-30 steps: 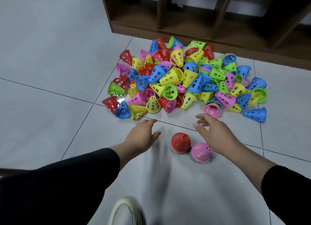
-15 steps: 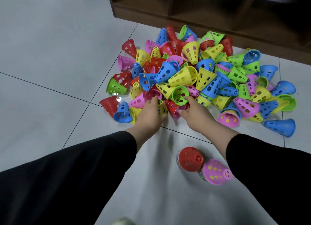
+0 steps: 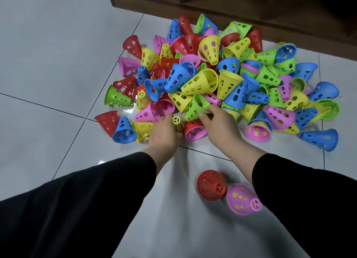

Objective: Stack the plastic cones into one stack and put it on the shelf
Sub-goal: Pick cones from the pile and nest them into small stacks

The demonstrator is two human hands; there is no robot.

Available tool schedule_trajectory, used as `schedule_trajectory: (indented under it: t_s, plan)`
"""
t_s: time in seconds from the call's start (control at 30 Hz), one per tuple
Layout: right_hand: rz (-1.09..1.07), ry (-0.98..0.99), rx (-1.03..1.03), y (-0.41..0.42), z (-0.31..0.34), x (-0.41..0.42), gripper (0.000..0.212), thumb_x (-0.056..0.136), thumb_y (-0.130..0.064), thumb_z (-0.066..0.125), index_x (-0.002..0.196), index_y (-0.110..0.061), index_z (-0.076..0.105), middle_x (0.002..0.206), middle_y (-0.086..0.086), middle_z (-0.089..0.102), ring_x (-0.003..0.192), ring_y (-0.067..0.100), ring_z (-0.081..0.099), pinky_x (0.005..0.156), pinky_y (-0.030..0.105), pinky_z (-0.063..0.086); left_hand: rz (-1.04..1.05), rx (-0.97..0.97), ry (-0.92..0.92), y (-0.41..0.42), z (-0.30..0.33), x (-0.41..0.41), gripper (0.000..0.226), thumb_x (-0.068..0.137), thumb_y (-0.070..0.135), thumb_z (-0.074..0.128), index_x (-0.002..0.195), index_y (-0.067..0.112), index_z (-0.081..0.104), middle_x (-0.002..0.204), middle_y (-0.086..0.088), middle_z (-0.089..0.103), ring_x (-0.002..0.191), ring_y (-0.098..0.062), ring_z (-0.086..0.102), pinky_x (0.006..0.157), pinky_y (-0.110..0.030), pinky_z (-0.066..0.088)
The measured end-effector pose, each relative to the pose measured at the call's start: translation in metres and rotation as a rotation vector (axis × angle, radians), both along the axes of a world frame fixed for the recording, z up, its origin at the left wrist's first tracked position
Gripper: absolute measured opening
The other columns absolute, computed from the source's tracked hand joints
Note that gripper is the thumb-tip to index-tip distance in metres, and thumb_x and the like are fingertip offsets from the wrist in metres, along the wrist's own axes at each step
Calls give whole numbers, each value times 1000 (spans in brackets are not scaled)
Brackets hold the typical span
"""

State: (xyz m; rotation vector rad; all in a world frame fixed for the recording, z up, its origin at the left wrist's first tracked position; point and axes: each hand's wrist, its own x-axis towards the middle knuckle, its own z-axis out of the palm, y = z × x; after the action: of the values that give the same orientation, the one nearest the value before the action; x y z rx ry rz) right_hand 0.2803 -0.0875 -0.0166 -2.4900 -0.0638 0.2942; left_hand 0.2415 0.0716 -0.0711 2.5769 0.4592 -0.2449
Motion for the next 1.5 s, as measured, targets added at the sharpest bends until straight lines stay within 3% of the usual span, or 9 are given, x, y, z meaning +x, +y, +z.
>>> schedule_trajectory:
  t_s: [0.23, 0.3, 0.47, 0.63, 0.73, 0.9, 1.13, 1.33, 1.5]
  plan:
    - [-137, 13, 270, -15, 19, -15, 36, 89, -50, 65, 92, -14, 58, 69, -4, 54, 62, 11, 49, 56, 24, 39, 0, -75, -7, -8, -5, -9, 49, 71, 22, 79, 102, 17, 41, 90, -10, 54, 87, -36, 56, 64, -37, 37]
    - [-173, 31, 350, -21, 26, -18, 38, 86, -50, 69, 92, -14, 57, 76, -3, 56, 65, 10, 48, 58, 20, 40, -11, -78, -21, -10, -6, -13, 52, 71, 26, 82, 100, 18, 40, 92, -11, 57, 86, -34, 57, 64, -36, 37]
    - [-274, 45, 463, -44, 47, -29, 47, 71, -60, 72, 93, -22, 55, 83, 2, 63, 75, 24, 62, 75, 48, 56, 80, -220, -59, -9, -2, -29, 53, 73, 35, 82, 109, 17, 48, 102, -10, 62, 92, -29, 58, 68, -33, 39]
    - [-245, -15, 457, -75, 72, -54, 34, 83, -34, 76, 105, -21, 53, 89, 2, 66, 78, 18, 62, 69, 33, 53, 111, -405, -177, -8, 28, -59, 42, 74, 32, 82, 99, 23, 50, 91, 3, 64, 84, -16, 62, 61, -28, 44]
    - [-252, -19, 480, -93, 88, -80, 39, 74, -42, 77, 105, -40, 52, 102, 4, 69, 92, 26, 67, 78, 46, 59, 53, -561, -266, -13, 64, -76, 41, 77, 35, 83, 101, 32, 51, 95, 11, 67, 85, -2, 63, 70, -22, 51]
    - [-156, 25, 219, -122, 123, -133, 62, 79, -38, 79, 129, -39, 43, 103, -16, 61, 91, 3, 61, 85, 33, 51, -76, -673, -351, -25, 111, -107, 37, 81, 38, 79, 106, 39, 52, 105, 13, 67, 93, -3, 63, 77, -21, 52]
    - [156, 126, -346, -128, 131, -184, 68, 83, -50, 69, 144, -32, 45, 123, 2, 61, 112, 24, 57, 86, 30, 43, -393, -476, -254, -40, 118, -146, 49, 75, 44, 78, 117, 32, 56, 111, 6, 54, 98, -5, 51, 82, -15, 40]
    - [268, 117, -559, -112, 86, -173, 55, 84, -51, 65, 130, -21, 60, 109, 8, 57, 104, 29, 57, 87, 34, 46, -490, -266, -118, -62, 94, -134, 61, 71, 53, 72, 124, 28, 55, 112, -6, 54, 101, -25, 56, 88, -39, 50]
    - [241, 193, -507, -108, 70, -164, 60, 88, -68, 50, 133, -29, 56, 128, 0, 56, 122, 25, 49, 99, 42, 42, -489, -207, 120, -56, 73, -128, 93, 75, 72, 65, 151, 27, 35, 150, -5, 40, 138, -25, 39, 110, -45, 38]
